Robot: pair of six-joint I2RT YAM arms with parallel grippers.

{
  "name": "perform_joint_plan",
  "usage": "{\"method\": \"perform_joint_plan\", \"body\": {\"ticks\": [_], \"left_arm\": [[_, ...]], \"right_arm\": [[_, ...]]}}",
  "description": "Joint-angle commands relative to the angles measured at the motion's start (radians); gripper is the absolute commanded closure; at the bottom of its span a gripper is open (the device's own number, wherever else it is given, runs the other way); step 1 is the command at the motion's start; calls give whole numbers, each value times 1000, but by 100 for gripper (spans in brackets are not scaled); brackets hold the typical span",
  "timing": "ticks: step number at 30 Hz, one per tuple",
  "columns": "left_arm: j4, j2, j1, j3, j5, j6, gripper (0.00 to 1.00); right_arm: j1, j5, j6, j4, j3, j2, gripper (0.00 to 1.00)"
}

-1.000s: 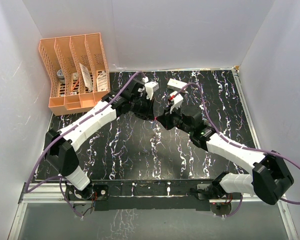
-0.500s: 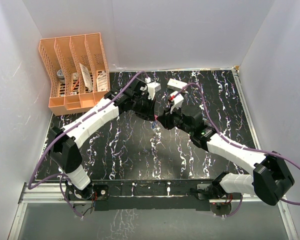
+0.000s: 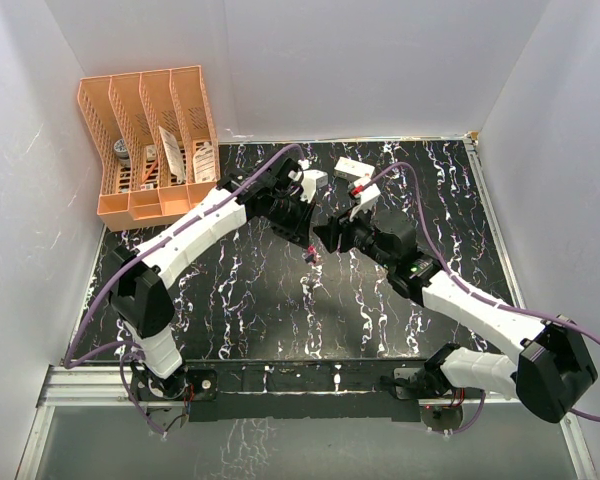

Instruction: Put the keys on the keyring

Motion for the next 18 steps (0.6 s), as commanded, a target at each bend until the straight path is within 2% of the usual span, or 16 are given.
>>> {"method": "perform_joint_plan", "body": {"ticks": [1,5,7,18], "left_arm": [[-116,4,-3,71,19,40,100],[-146,2,-3,84,12,67,100],[-157,1,-3,87,15,82,100],[-176,10,-3,103,24,106,100]], "right_arm": [[-15,-11,28,63,-15,-37,54],[-61,-85,76,108,-72,-62,45],[-92,-147,111,163,-108,-74,44],[-123,-315,210,204,-103,-28,53]]}}
